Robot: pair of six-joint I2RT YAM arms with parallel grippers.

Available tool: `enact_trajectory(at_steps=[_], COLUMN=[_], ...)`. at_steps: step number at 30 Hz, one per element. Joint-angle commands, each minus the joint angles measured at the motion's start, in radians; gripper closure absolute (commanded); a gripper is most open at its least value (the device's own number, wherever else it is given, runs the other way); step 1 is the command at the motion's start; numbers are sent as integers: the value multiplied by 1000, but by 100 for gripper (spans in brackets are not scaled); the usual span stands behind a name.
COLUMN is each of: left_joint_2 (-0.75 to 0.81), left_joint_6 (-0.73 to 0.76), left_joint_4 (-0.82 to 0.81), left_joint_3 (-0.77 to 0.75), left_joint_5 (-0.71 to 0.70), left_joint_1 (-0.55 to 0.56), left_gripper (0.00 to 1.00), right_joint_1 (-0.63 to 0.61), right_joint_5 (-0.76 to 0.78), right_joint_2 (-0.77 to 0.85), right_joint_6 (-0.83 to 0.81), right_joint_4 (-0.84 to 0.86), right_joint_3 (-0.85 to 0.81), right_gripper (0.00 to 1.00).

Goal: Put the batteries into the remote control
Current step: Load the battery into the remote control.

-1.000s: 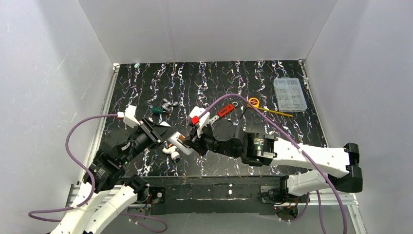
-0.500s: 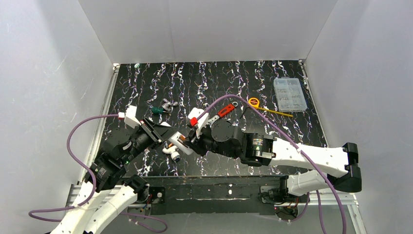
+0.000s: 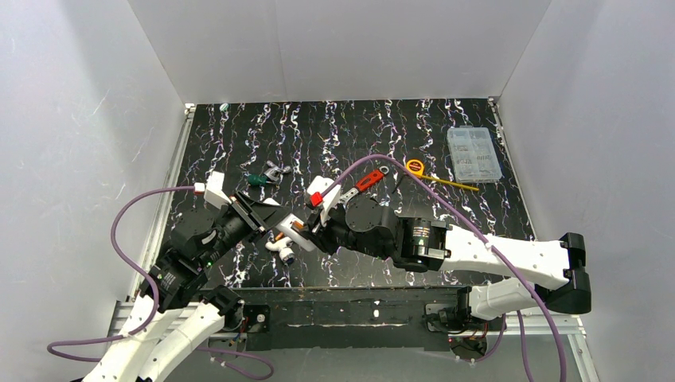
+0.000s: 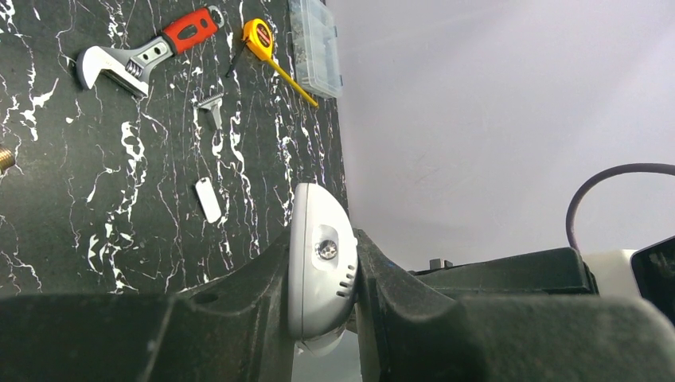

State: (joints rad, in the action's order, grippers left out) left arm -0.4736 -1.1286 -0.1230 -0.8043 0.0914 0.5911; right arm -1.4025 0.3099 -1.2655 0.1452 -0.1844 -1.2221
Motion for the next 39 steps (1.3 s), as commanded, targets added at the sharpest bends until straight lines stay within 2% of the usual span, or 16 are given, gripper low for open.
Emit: enact_trajectory(at_steps=[1,20,39], left_joint_2=[6,14,10], left_joint_6=[-22,-16,-15], left_joint_4=[-98,-84,-94], left_joint_3=[-6,-11,-9], left_joint_5=[33,28,29], left_joint_1=[0,-1,-1], left_gripper=[100,100,100], right_joint_1=[4,3,4], right_joint_5=[49,67,97], right_joint_2=[-11,13,6], right_joint_6=[-23,-8,14], right_joint_4=[-12,-5,-10], right_joint_3=[-34,-6,-3], right_gripper=[72,72,80])
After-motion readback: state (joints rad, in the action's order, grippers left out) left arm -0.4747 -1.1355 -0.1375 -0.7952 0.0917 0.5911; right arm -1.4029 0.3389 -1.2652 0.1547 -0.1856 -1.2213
